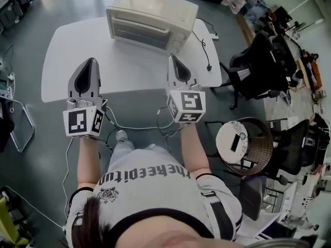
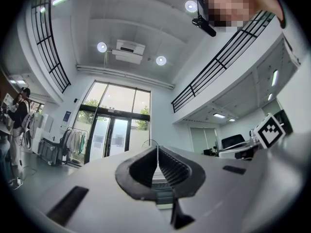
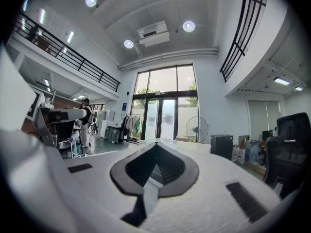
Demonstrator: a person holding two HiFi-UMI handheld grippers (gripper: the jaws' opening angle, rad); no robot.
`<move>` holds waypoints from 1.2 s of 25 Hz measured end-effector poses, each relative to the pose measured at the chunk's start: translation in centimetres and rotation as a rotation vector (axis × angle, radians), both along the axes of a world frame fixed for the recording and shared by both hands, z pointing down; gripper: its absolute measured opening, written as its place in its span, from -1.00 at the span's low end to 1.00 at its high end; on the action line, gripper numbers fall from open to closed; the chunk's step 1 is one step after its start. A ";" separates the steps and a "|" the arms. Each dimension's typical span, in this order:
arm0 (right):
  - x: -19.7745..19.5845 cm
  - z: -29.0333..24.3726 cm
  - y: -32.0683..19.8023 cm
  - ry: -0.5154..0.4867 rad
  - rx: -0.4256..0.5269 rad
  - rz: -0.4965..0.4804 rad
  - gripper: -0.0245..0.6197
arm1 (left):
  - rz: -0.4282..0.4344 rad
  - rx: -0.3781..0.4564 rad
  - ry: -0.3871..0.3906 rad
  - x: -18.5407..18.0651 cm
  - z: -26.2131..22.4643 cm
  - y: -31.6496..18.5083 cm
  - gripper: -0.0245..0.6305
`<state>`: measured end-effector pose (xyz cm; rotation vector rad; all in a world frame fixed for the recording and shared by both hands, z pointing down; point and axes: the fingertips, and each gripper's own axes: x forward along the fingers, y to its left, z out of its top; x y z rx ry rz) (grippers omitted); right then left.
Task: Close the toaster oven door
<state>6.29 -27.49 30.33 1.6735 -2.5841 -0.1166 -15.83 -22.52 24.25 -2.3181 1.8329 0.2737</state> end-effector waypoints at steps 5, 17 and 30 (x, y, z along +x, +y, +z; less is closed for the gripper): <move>1.1 -0.4 1.5 -0.005 0.013 -0.007 -0.91 | 0.000 0.025 0.005 1.2 -0.2 1.2 -0.89; 3.0 -1.1 4.8 -0.017 0.042 -0.035 -0.92 | -0.014 0.017 0.007 3.5 -0.3 4.1 -0.89; 3.8 -1.4 7.0 -0.026 0.056 -0.046 -0.92 | -0.015 0.037 0.004 4.6 -0.2 6.4 -0.89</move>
